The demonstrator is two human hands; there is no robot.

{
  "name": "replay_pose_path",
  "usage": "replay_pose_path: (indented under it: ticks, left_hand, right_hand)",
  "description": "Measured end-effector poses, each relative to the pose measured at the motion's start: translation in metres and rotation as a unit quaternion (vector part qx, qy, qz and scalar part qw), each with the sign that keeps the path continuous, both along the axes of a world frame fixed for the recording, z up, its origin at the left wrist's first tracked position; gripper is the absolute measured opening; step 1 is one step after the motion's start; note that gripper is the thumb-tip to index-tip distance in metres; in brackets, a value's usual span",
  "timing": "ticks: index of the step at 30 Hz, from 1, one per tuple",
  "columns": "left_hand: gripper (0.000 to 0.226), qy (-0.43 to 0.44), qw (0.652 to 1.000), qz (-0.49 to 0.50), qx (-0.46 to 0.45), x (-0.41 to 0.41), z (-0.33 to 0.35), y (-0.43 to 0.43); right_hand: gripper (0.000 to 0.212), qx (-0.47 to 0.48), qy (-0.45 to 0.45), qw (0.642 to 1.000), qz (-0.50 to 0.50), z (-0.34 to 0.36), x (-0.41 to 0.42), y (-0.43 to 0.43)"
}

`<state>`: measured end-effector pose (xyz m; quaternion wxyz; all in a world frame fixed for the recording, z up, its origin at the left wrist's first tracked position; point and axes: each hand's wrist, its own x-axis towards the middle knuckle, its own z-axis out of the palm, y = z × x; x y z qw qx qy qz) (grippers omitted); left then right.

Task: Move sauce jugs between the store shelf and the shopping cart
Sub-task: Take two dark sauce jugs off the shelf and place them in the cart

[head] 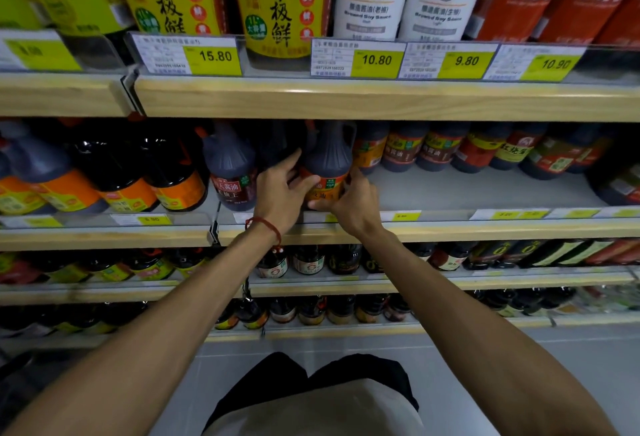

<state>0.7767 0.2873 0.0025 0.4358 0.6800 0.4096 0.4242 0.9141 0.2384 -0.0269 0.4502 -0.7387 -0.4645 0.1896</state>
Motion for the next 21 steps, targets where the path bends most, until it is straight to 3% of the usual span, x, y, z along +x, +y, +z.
replay_pose_path:
  ticks: [12,21]
  left_hand:
    - [0.073,-0.053,0.997,0.019,-0.056,-0.010,-0.016,0.002]
    - [0.055,-0.025,0.997,0.033,-0.071,-0.012,-0.014,0.005]
  right_hand:
    - [0.095,-0.020,-0.010,0.999,0.034,-0.012,0.001,0.002]
    - [0.067,-0.044,-0.038,0.996,0.064,0.006,0.009,-0.016]
